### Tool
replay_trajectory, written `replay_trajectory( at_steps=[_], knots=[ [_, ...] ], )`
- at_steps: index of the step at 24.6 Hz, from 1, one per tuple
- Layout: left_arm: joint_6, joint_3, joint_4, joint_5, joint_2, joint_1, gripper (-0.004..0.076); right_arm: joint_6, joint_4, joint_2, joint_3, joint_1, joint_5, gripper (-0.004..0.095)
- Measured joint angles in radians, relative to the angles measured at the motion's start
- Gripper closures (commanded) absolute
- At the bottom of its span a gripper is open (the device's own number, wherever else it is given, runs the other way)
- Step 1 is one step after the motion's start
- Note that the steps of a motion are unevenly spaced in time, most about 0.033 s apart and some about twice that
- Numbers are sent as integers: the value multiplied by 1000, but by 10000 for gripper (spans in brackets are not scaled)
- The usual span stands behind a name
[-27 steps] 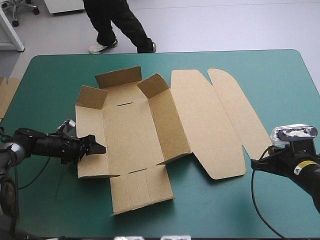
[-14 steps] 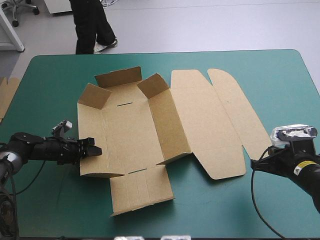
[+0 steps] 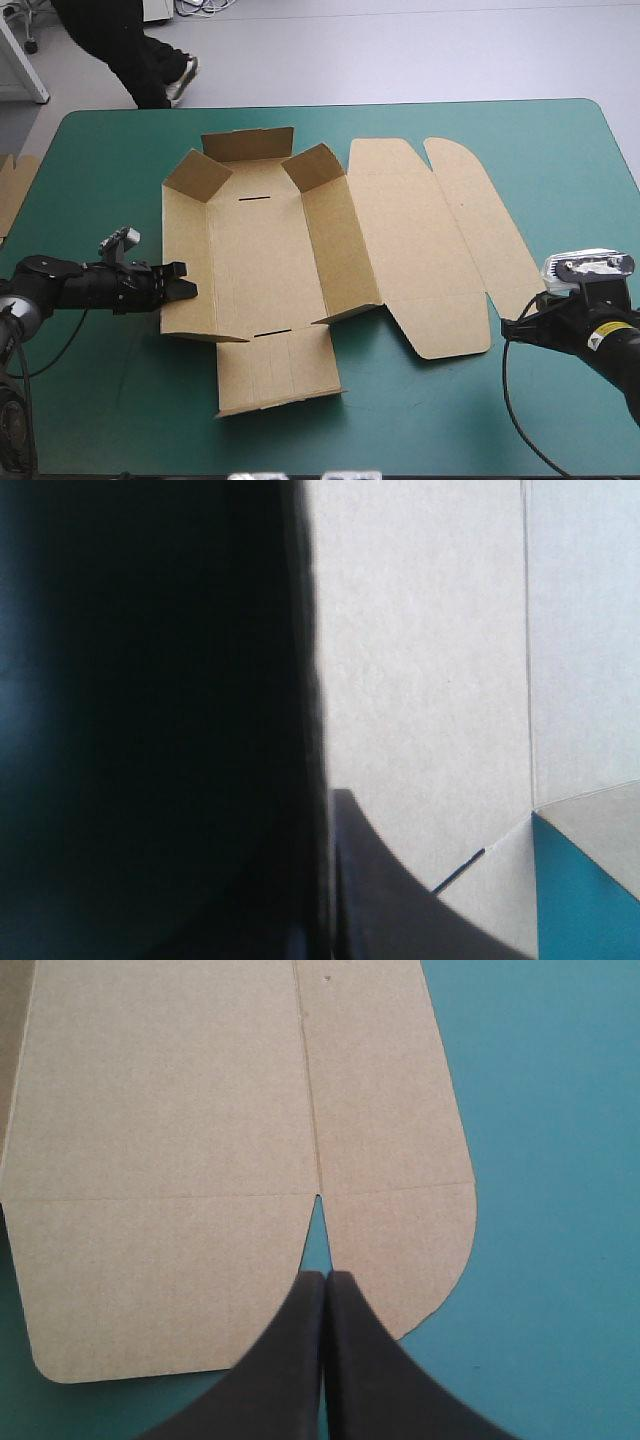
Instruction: Fold the box
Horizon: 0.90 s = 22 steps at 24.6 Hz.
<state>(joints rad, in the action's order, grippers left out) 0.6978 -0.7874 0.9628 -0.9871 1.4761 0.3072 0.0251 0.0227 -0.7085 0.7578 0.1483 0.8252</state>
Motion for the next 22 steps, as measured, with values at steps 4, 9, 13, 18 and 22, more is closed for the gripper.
replay_trajectory(
  at_steps=[4, 9, 13, 18, 22],
  knots=[
    [-1, -94, -32, -18, 0, 0, 734, 0, 0, 0, 0, 0, 2, 921],
    [-11, -246, -98, -40, 2, -14, 734, 0, 4, 0, 0, 0, 3, 921],
    [-69, -387, -253, -50, 23, -101, 734, 14, 26, 0, 0, 0, 7, 921],
    [-210, -519, -638, -63, 132, -409, 734, 41, 82, 0, 0, 0, 28, 921],
    [-216, -526, -805, -42, 148, -544, 734, 68, 123, 0, 0, 0, 41, 921]
  ],
)
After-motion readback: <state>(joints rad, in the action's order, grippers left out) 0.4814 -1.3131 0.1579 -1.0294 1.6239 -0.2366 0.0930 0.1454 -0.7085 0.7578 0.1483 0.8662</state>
